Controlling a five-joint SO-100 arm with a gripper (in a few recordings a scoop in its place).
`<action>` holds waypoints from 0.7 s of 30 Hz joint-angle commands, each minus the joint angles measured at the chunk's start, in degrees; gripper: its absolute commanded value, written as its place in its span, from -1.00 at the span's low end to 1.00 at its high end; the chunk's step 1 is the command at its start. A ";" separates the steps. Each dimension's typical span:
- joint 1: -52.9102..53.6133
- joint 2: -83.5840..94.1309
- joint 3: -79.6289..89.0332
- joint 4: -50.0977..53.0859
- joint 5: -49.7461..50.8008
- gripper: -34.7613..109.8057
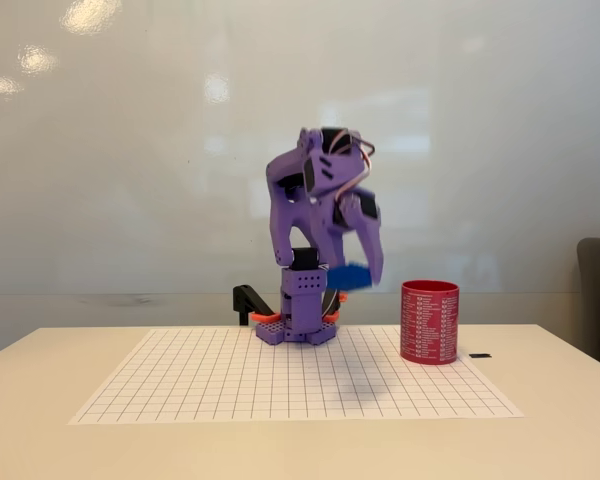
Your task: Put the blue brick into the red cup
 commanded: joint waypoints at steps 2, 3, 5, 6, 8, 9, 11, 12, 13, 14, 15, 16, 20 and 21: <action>-12.30 6.50 -17.05 13.01 2.99 -0.52; -15.29 6.77 -18.81 14.15 4.57 -0.53; -20.39 7.82 -19.25 14.15 7.73 -0.53; -22.76 8.00 -18.54 14.15 8.79 -0.53; -27.07 7.65 -16.52 14.15 10.28 -0.53; -29.00 7.12 -15.82 14.15 11.07 -0.53; -33.49 6.24 -14.50 14.15 12.74 -0.53; -35.86 5.80 -13.97 14.15 13.45 -0.53; -38.32 5.27 -13.45 14.15 14.24 -0.53; -40.69 4.57 -12.92 14.15 15.03 -0.53; -43.15 3.69 -12.57 14.15 15.82 -0.53; -45.62 2.90 -12.30 14.15 16.61 -0.53; -54.58 0.53 -12.83 13.80 19.86 -0.53; -56.51 0.09 -13.18 13.62 20.74 -0.53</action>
